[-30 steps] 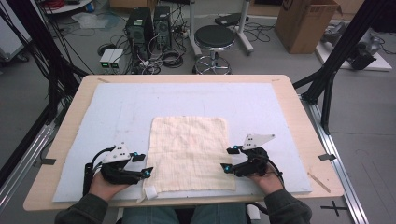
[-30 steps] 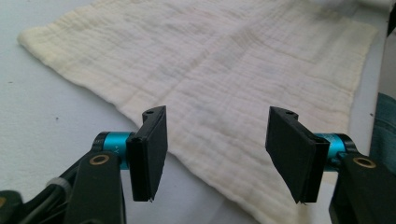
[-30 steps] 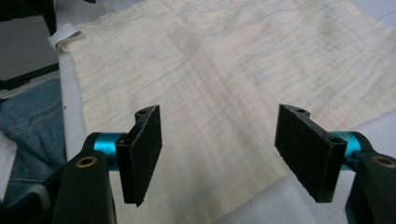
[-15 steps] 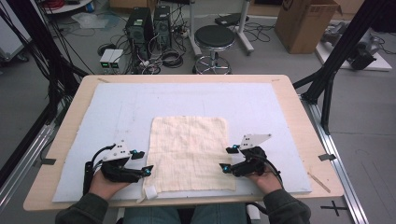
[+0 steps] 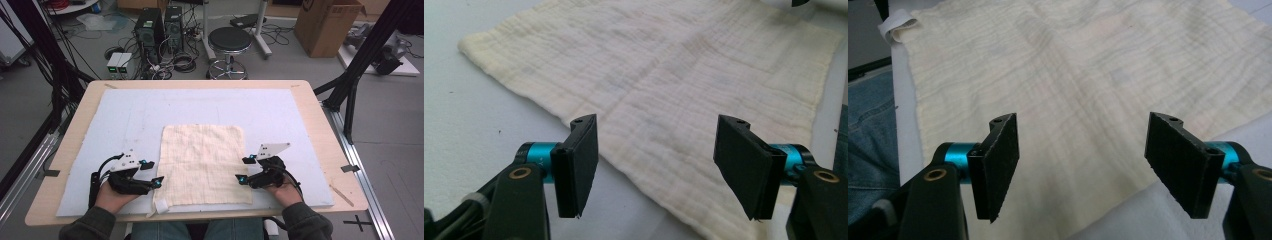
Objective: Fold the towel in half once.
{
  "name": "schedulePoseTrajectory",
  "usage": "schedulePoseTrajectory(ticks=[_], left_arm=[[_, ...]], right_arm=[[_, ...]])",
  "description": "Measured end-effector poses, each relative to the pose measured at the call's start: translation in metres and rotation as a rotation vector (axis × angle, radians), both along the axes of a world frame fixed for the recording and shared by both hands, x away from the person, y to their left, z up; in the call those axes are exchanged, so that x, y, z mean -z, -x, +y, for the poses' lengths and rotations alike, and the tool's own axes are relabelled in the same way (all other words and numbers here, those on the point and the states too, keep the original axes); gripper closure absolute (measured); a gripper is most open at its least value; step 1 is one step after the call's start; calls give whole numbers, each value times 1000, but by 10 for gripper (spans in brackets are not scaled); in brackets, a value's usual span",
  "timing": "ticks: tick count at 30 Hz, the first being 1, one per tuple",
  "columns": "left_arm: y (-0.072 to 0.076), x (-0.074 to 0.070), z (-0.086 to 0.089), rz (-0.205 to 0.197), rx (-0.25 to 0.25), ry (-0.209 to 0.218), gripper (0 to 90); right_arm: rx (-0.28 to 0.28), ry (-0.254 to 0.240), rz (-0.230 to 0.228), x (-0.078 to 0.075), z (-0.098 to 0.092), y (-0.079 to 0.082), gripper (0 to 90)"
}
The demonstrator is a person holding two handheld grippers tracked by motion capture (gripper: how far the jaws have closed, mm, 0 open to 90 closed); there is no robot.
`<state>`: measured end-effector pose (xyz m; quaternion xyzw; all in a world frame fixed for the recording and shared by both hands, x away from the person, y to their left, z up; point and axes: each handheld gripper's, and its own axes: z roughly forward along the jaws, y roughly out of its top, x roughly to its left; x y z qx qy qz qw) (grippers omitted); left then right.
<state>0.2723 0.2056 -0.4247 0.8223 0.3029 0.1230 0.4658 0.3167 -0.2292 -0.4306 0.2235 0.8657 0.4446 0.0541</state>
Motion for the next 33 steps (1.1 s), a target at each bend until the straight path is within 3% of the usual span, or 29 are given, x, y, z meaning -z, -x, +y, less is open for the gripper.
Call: schedulePoseTrajectory(ticks=[10, 19, 24, 26, 30, 33], left_arm=[[-6, -6, -1, -8, -3, 6, 350], [-15, -16, 0, -1, -13, 15, 373], [-27, -23, -1, 0, -32, 34, 394], [-36, -25, -3, 2, -43, 11, 402], [-48, -29, -6, 5, -65, 33, 404], [-60, -34, -8, 6, -75, 20, 413]], right_arm=[[16, -10, 4, -5, -3, -10, 287], [35, -22, 11, -15, -2, -32, 288], [46, -10, 23, -21, -2, -46, 289], [53, 3, 18, -24, -2, -51, 289], [69, 23, 18, -31, -2, -63, 289], [80, 31, 21, -35, -3, -74, 293]])
